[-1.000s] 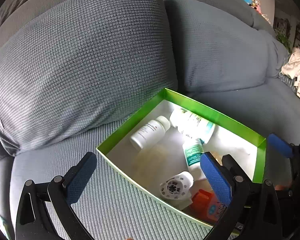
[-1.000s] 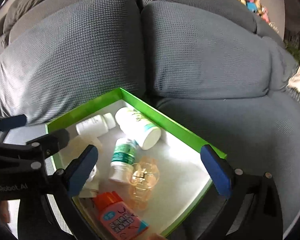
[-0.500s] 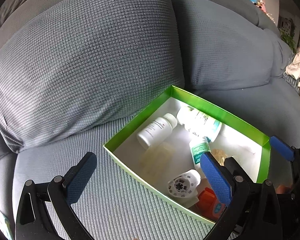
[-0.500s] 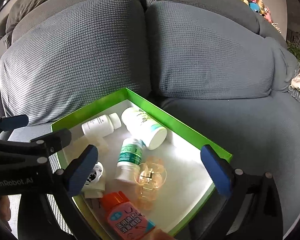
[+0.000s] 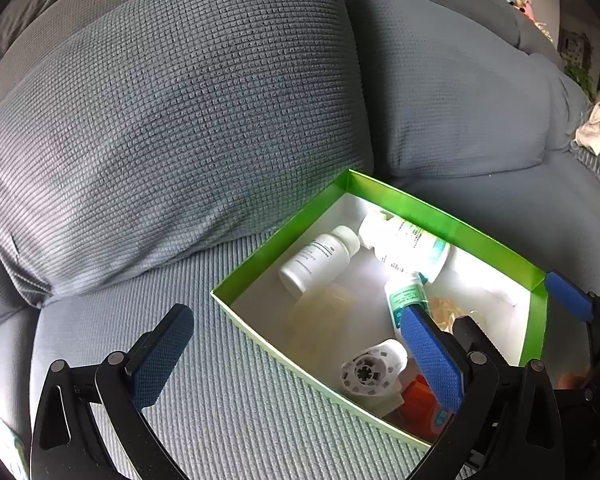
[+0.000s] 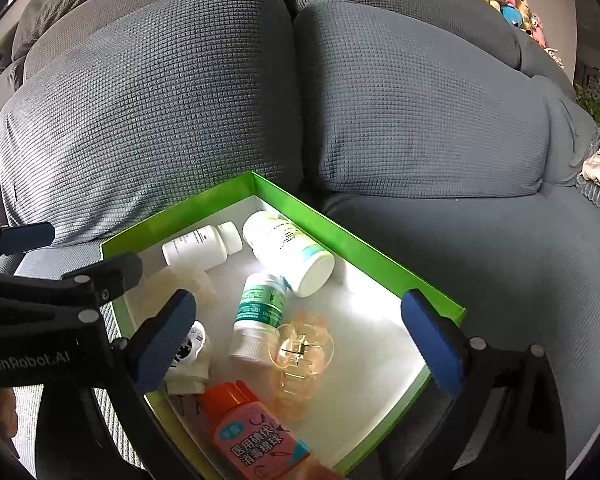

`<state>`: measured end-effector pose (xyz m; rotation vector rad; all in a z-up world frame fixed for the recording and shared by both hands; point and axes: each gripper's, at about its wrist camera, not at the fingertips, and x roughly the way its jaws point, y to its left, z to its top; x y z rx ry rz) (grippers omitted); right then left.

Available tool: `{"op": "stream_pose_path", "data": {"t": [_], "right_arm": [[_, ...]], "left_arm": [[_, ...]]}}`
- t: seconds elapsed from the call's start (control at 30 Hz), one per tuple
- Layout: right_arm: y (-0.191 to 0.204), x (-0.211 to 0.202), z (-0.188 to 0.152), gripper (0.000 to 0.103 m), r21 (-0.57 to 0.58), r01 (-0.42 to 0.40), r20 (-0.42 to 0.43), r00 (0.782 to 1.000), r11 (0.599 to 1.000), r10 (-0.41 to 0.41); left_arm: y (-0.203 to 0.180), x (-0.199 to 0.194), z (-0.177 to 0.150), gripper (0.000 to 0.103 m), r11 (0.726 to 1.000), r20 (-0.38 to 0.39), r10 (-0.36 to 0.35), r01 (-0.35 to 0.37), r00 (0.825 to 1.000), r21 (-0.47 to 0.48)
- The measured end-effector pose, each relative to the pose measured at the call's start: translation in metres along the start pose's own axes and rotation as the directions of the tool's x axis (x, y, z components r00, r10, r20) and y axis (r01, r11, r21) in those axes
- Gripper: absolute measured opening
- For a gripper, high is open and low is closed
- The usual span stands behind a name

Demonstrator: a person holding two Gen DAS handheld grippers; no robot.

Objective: Organize rigid objects

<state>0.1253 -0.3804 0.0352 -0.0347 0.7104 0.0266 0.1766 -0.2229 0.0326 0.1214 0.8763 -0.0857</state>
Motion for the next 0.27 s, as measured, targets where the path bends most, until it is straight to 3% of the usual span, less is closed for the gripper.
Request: {"op": "stream_pose_path", "data": {"t": [0.27], "right_arm": [[-0.0041, 0.0035, -0.0019, 0.102, 0.009, 0.006, -0.007, 1.000, 1.000, -0.006]], "left_arm": [[-0.0058, 0.0010, 0.0008, 0.103, 1.000, 0.003, -0.009, 0.009, 1.000, 0.005]]}}
